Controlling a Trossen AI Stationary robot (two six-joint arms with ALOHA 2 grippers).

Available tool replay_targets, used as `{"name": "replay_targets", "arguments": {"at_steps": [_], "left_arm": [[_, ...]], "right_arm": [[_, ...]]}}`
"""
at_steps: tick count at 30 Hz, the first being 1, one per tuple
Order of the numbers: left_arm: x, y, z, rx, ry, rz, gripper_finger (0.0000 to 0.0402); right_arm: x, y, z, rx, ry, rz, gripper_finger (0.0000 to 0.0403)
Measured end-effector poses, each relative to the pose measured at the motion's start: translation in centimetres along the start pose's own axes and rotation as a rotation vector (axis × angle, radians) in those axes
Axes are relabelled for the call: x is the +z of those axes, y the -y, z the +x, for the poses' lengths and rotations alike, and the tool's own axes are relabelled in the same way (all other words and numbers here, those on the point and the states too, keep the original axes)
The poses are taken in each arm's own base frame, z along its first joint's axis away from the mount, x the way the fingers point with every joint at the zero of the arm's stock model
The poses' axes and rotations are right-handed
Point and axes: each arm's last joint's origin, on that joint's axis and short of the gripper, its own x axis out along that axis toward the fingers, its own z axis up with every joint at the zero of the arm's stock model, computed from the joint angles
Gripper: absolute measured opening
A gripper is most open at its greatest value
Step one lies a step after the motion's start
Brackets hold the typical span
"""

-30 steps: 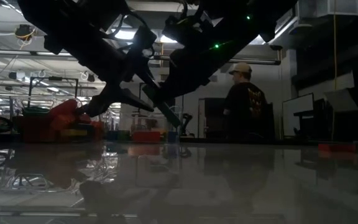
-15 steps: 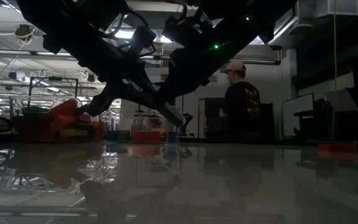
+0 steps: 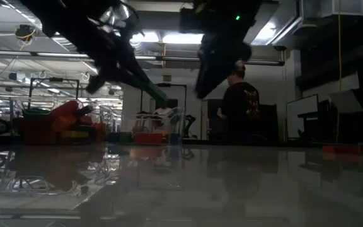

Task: Sort blocks by size
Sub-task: Put the large green block into the left transparent bin

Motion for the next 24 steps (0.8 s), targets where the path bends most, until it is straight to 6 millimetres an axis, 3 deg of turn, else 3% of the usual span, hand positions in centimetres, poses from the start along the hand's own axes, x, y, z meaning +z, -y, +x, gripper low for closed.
{"name": "replay_targets", "arguments": {"at_steps": [7,13,18,24], "left_arm": [[4.6,-3.1,-6.0,0.225,0.258,0.096,0.0043],[5.7,-5.9,-10.0,0.438,0.35,0.13,0.0056],[5.5,-7.4,-11.0,0.56,0.297,0.173,0.0074],[5.4,-8.9,-10.6,0.66,0.253,0.212,0.0105]], "right_arm": [[-1.0,1.1,-1.9,-0.025,-0.195,-0.112,0.0273],[-2.7,2.4,-1.9,-0.023,-0.366,-0.139,0.0273],[-4.0,4.0,-1.9,0.002,-0.509,-0.134,0.0273],[-5.8,5.8,-1.0,0.107,-0.62,-0.079,0.0273]]}}
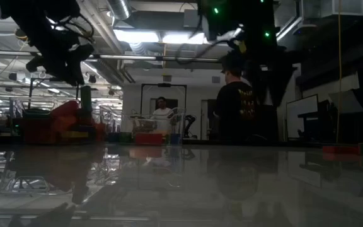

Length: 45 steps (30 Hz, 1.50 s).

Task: Sort blocks by size
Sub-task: Put the large green block into the left transparent bin, then put the large red block into the left transparent bin

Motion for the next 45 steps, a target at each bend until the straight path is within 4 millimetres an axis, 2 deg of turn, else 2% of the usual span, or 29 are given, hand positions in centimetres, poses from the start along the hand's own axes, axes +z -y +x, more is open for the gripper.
{"name": "replay_targets", "arguments": {"at_steps": [4,8,13,17,22,26,29,33,41,45], "left_arm": [[-0.6,-0.5,0.8,0.05,-0.025,-0.01,0.014],[-0.7,-0.8,1.0,0.07,-0.039,0.002,0.0165],[-0.5,-0.7,1.0,0.06,-0.023,0.009,0.0172],[-0.5,-0.7,1.0,0.059,-0.023,0.008,0.0172],[-0.5,-0.7,0.9,0.06,-0.025,0.017,0.0167],[-0.5,-0.7,0.9,0.06,-0.025,0.014,0.0167],[-0.5,-0.7,0.9,0.059,-0.025,0.005,0.0168],[-0.6,-0.7,0.9,0.056,-0.027,0.008,0.0168],[-0.6,-0.7,0.9,0.057,-0.029,-0.001,0.0168],[-0.6,-0.7,0.9,0.057,-0.029,-0.001,0.0168]], "right_arm": [[-1.8,1.0,1.0,0.018,-0.087,0.025,0.0273],[-4.7,1.9,1.6,0.036,-0.095,0.088,0.0273],[-8.2,2.5,2.6,0.036,0.044,0.272,0.0273],[-10.1,1.8,4.5,0.061,0.086,0.413,0.0273],[-12.2,0.4,7.9,0.044,-0.048,0.378,0.0273],[-12.8,-0.2,9.8,-0.002,-0.087,0.289,0.0273],[-11.9,0.2,9.5,-0.034,-0.007,0.283,0.0273],[-11.9,0.4,9.6,-0.042,-0.004,0.269,0.0273],[-13.4,1.9,10.2,0.006,-0.113,0.34,0.0273],[-13.6,2.8,10.5,0.058,-0.105,0.389,0.0273]]}}
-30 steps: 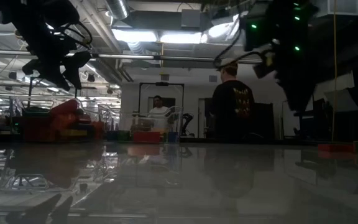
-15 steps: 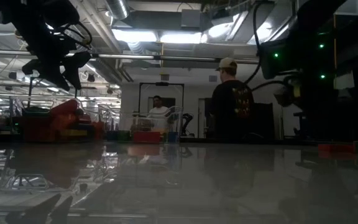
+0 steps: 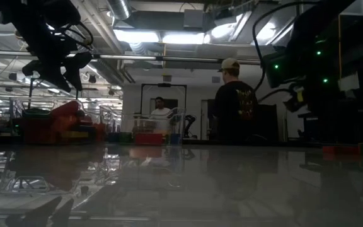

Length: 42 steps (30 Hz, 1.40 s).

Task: Sort blocks by size
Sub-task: Put the large red block into the left transparent bin

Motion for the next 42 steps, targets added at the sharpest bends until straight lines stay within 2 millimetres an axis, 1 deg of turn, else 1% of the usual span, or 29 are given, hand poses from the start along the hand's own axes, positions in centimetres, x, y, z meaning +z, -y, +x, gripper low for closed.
{"name": "replay_targets", "arguments": {"at_steps": [3,6,11,15,23,29,33,35,38,42], "left_arm": [[0.0,0.0,0.0,0.0,0.0,0.001,0.0168],[0.0,0.0,0.0,0.0,0.0,0.001,0.0169],[0.0,0.0,0.0,0.0,0.0,0.017,0.0169],[0.0,0.0,0.0,0.0,0.0,0.016,0.0169],[0.0,0.0,0.0,0.0,0.0,0.014,0.0169],[0.0,0.0,0.0,-0.001,0.001,0.005,0.0169],[0.0,0.1,0.0,-0.017,-0.007,0.003,0.0169],[0.0,0.2,0.0,-0.046,-0.016,-0.002,0.0169],[0.3,0.5,-0.1,-0.124,-0.019,-0.027,0.0169],[1.0,1.4,-0.2,-0.307,-0.01,-0.08,0.0169]], "right_arm": [[0.0,0.3,0.3,0.031,-0.01,-0.012,0.0273],[0.1,0.3,0.8,0.033,-0.027,-0.043,0.0273],[0.8,0.2,1.4,0.022,-0.01,-0.065,0.0264],[1.4,0.0,2.1,0.017,-0.022,-0.09,0.0228],[2.0,-0.4,3.2,0.046,-0.088,-0.114,0.0125],[2.7,-0.3,2.5,0.084,-0.056,-0.087,0.0121],[4.8,-0.1,0.9,0.154,0.097,-0.036,0.0141],[5.6,-0.1,0.2,0.205,0.165,-0.029,0.0144],[7.8,0.1,-1.2,0.289,0.382,-0.011,0.0136],[10.3,0.3,-3.0,0.371,0.674,-0.014,0.0124]]}}
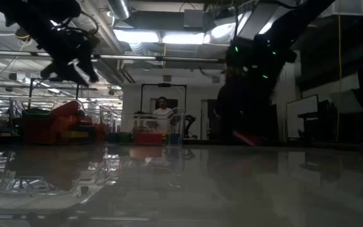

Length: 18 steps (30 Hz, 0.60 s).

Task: Sort blocks by size
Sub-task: Put the large red block into the left transparent bin

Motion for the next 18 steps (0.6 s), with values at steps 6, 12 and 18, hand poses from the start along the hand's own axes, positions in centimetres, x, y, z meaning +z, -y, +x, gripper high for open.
{"name": "replay_targets", "arguments": {"at_steps": [6,12,18], "left_arm": [[0.7,1.4,-0.2,-0.272,-0.022,-0.091,0.0169],[0.4,3.1,-0.8,-0.43,-0.028,-0.034,0.0169],[0.0,5.4,-1.6,-0.59,0.045,0.151,0.0169]], "right_arm": [[4.0,-0.4,-0.9,0.122,0.42,-0.036,0.0132],[6.5,-2.1,-2.3,0.164,0.708,-0.134,0.013],[7.6,-4.3,-3.3,0.166,0.88,-0.194,0.0133]]}}
